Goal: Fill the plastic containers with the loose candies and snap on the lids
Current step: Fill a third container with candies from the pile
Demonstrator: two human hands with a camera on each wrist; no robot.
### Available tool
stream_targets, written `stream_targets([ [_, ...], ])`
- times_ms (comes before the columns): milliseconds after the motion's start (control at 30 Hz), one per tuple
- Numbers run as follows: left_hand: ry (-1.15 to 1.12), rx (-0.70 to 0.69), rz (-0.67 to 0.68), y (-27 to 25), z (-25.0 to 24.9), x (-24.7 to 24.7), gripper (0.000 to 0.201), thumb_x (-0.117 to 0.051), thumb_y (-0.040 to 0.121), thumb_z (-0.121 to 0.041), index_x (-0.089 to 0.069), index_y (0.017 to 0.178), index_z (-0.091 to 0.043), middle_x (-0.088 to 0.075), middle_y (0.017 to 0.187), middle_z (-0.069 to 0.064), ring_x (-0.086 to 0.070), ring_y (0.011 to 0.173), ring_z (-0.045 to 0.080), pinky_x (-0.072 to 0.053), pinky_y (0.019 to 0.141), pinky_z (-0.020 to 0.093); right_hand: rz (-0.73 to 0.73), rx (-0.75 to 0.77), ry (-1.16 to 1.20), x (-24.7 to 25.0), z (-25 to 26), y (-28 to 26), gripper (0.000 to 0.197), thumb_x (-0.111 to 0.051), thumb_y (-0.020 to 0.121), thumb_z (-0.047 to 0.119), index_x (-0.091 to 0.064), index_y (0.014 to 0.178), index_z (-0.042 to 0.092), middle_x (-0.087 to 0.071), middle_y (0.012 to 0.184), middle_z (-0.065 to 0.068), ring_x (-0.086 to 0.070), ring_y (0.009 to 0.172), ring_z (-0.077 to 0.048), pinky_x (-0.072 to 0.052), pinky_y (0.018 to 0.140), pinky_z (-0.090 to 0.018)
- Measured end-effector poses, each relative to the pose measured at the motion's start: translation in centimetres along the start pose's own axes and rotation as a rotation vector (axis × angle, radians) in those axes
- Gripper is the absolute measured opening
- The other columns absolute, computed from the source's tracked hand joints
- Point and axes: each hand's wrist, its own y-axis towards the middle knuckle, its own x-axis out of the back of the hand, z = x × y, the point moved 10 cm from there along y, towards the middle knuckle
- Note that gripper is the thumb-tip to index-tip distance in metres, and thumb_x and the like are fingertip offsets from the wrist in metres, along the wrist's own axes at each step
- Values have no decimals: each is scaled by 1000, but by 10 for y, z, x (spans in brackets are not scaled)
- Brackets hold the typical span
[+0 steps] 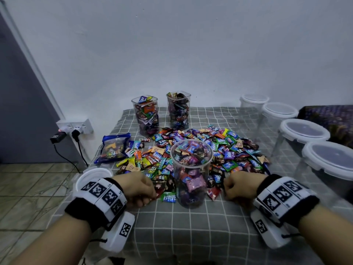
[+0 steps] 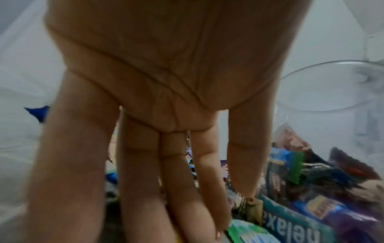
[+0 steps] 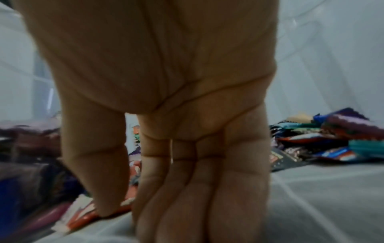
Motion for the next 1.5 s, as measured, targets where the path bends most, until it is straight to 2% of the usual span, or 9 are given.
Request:
stream_targets([
  [233, 165, -167, -176, 16, -34, 23, 15, -60, 88, -13, -66, 79, -24, -67, 84, 0, -59, 69, 9, -49, 69, 22, -173, -19, 110, 32, 5, 22, 8, -60, 87, 21, -53, 86, 20, -56, 90, 0, -53, 84, -15, -46, 76, -25],
  [467, 249, -228, -476, 4, -47, 60, 11, -62, 88, -23, -66, 78, -22, -66, 76, -5, -59, 68, 9, -47, 62, 22, -502, -51, 139, 70, -8, 11, 7, -56, 88, 21, -50, 90, 18, -56, 95, -3, -54, 91, -21, -38, 74, -26],
  [533, 354, -177, -543, -5, -48, 67, 5, -65, 85, -30, -62, 88, -29, -68, 96, -3, -61, 87, 13, -49, 77, 27, -524, -53, 50, 72, -9, 8, 27, -60, 85, 30, -50, 107, 18, -54, 112, -6, -52, 101, -22, -40, 80, -29],
  [667, 514, -58, -377, 4, -41, 43, 84, -74, 72, -48, -31, 142, -32, -46, 140, 1, -48, 123, 22, -42, 101, 36, -266, -35, -40, 42, -7, 21, 110, -72, 63, 58, -14, 149, 23, -28, 149, -5, -38, 131, -24, -39, 105, -39],
  [867, 711, 14, -217, 24, -40, 8, 115, -78, 63, -55, 0, 147, -42, -7, 158, 7, -32, 136, 32, -37, 107, 45, -125, -12, -174, 16, 6, 36, 125, -78, 60, 57, 4, 150, 30, 0, 159, 1, -25, 141, -26, -34, 110, -41],
  [1000, 744, -26, -270, 28, -50, 6, 107, -77, 64, -55, -11, 147, -40, -9, 158, 6, -34, 135, 33, -37, 107, 46, -150, -13, -220, 18, 10, 39, 115, -76, 64, 53, -3, 150, 32, -9, 158, 1, -36, 134, -28, -41, 104, -40],
  [1167, 794, -53, -289, 28, -59, 2, 85, -75, 73, -45, -30, 144, -31, -35, 147, 6, -44, 127, 28, -43, 101, 40, -239, 25, -262, 28, 25, 33, 75, -72, 76, 37, -35, 141, 26, -48, 134, -4, -50, 119, -24, -45, 97, -33],
  [1333, 826, -90, -358, 20, -72, 4, 34, -65, 86, -26, -58, 119, -21, -63, 114, 5, -58, 107, 25, -49, 89, 35, -296, 46, -279, 36, 31, 27, 49, -62, 85, 21, -47, 131, 20, -55, 125, -9, -53, 115, -24, -46, 92, -29],
  [1500, 814, -121, -430, 18, -76, 12, 26, -55, 91, -19, -65, 114, -24, -66, 109, 5, -60, 103, 24, -49, 86, 33, -331, 30, -254, 39, 29, 26, 34, -54, 88, 13, -55, 122, 16, -58, 122, -10, -55, 112, -25, -48, 92, -34],
])
